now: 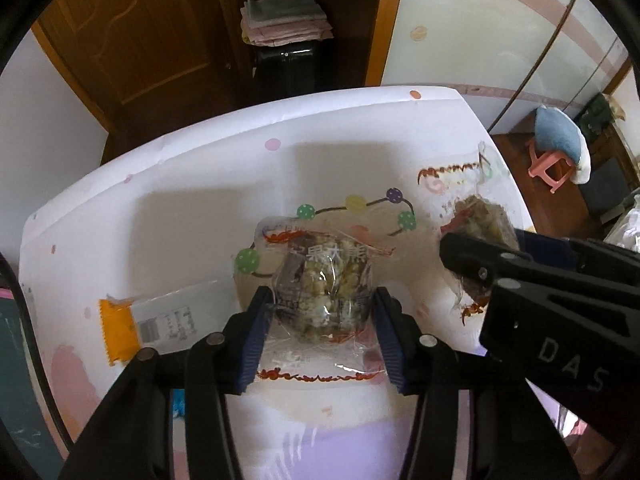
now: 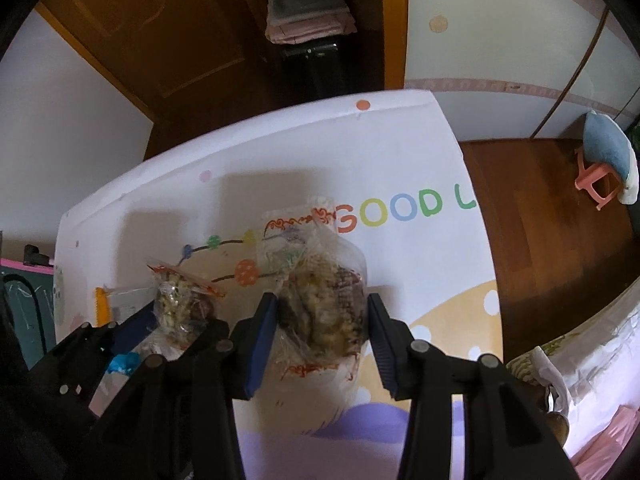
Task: Organize snacks
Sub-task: 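Lift both nut bags and carry them over the white tray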
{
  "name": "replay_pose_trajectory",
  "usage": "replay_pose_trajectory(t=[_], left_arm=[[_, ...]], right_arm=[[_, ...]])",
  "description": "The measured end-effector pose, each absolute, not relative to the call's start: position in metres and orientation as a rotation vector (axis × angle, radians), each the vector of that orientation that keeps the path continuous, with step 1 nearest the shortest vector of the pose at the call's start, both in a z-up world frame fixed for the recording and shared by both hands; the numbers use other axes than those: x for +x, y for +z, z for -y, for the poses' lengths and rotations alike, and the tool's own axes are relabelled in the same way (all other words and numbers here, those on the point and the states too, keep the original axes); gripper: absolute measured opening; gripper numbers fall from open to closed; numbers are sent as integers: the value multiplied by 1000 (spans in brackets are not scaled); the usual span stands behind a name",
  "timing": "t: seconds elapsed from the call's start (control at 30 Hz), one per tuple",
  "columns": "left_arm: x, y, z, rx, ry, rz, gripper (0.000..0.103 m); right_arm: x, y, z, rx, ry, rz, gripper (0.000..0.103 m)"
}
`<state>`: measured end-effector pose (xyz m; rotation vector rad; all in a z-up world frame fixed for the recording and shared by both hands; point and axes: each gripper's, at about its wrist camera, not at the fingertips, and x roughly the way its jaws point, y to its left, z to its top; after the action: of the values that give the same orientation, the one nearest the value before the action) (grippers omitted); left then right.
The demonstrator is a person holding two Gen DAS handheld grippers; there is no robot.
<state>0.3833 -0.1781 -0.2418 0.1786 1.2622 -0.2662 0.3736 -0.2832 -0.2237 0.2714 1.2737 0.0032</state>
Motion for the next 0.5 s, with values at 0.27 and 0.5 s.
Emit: replay_pose_trajectory(t=[0.27, 0.5], left_arm=[[349, -199, 160, 199, -266, -1259, 49], [311, -155, 136, 192, -277, -1223, 49]], right_arm=[[344, -185, 277, 285, 58, -1224, 45], [305, -143, 260, 274, 99, -1171, 45]])
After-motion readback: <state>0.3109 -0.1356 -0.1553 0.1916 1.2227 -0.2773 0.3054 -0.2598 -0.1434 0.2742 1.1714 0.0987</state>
